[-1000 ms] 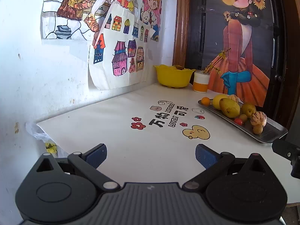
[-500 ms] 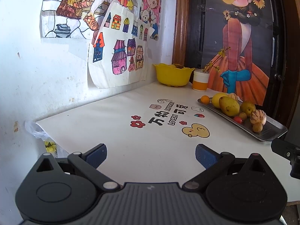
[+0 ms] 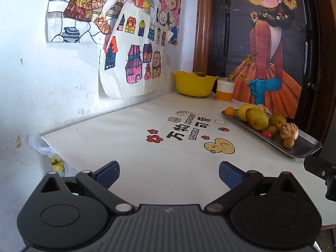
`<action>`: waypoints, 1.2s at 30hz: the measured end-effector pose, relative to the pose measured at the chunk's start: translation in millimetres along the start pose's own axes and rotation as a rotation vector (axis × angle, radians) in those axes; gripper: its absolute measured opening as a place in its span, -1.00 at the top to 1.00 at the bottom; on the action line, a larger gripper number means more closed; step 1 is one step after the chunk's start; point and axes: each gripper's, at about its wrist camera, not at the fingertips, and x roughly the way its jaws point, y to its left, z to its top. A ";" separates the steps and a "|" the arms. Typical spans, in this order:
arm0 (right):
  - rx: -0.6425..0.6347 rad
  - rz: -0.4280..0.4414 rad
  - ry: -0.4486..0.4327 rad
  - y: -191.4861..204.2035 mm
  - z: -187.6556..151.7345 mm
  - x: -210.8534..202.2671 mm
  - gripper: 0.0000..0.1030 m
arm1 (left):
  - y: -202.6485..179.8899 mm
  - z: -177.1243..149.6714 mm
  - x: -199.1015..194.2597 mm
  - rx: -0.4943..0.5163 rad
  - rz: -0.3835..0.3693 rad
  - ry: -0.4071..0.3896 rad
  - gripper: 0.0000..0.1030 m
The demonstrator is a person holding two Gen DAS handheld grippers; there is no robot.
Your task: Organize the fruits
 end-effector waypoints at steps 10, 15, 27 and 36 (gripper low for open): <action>0.000 -0.002 0.000 0.9 -0.2 -0.2 -0.99 | 0.4 -0.9 -0.9 -0.001 -0.001 0.001 -0.99; -0.002 0.001 0.000 2.1 0.1 -0.6 -0.99 | 0.2 -0.6 -0.9 -0.001 -0.001 0.002 -0.99; -0.002 0.000 -0.001 3.5 -0.3 -0.8 -0.99 | -3.8 -2.2 -3.7 0.018 -0.005 0.013 -0.99; -0.005 0.003 -0.001 4.9 -0.4 -1.0 -0.99 | -2.3 -1.7 -3.6 0.017 0.004 0.010 -0.99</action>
